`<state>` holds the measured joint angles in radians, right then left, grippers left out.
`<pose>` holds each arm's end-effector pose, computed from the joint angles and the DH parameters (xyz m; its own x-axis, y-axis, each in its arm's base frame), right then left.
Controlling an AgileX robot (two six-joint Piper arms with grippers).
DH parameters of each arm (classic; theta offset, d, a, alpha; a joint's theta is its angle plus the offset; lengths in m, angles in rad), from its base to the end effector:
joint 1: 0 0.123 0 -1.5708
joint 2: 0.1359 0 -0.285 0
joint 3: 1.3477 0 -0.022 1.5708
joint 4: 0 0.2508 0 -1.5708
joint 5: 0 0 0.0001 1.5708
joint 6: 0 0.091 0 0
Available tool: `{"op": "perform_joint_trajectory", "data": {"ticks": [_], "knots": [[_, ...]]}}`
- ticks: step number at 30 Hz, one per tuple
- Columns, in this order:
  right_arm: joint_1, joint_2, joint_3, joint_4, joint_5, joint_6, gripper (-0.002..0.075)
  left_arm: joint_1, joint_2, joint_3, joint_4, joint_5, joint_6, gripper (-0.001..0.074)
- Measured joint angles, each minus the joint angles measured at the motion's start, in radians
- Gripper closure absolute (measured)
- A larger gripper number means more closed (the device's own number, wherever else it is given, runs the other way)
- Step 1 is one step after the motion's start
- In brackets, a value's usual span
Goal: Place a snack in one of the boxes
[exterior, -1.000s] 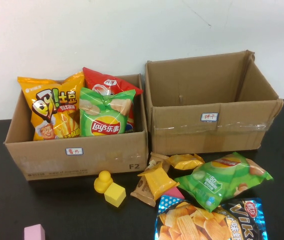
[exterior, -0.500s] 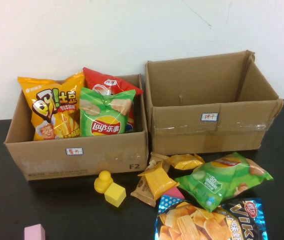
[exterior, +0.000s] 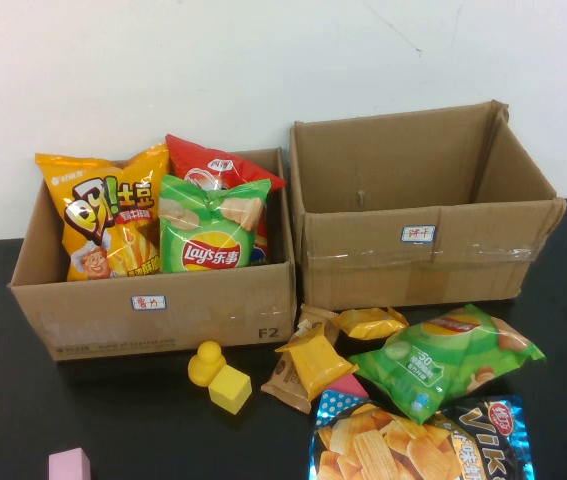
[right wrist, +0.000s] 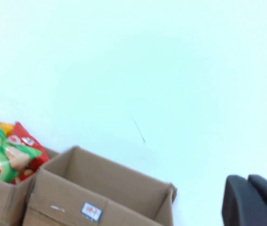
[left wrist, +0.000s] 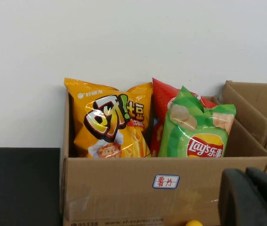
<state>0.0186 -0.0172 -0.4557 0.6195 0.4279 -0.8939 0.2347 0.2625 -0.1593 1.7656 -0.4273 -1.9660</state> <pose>0.0039 0.0221 0.3265 0.2724 -0.2988 -0.9146 -0.1776 0.9186 -0.3529 0.0778 -0.0193 0.2429 -0.1319 -0.2013 -0.9706 0.1596 0.9621 -0.2212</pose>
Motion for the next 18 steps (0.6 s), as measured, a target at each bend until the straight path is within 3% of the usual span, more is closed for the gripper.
{"op": "perform_joint_trajectory", "data": {"ticks": [6, 8, 9, 11, 13, 18], "knots": [[0.000, 0.000, 0.109, -0.006, -0.103, 0.012, 0.0723, 0.000, 0.000, 0.000, 0.000, -0.002, 0.002, 0.0737], [0.000, 0.000, 0.161, -0.085, -0.155, 0.089, 0.0723, 0.000, 0.000, 0.000, 0.000, -0.003, 0.002, 0.0737], [0.000, 0.000, 0.195, -0.173, -0.179, 0.177, 0.0723, 0.000, 0.000, 0.000, 0.000, -0.003, 0.002, 0.0737], [0.000, 0.000, 0.300, -0.502, -0.183, 0.552, 0.0723, 0.000, 0.000, 0.000, 0.000, -0.006, 0.002, 0.0737], [0.000, 0.000, 0.354, -0.676, -0.150, 0.773, 0.0723, 0.000, 0.000, 0.000, 0.000, -0.006, 0.002, 0.0737], [0.000, 0.000, 0.463, -0.786, -0.118, 0.924, 0.0724, 0.000, 0.000, 0.000, 0.000, -0.006, 0.002, 0.0737]]}}
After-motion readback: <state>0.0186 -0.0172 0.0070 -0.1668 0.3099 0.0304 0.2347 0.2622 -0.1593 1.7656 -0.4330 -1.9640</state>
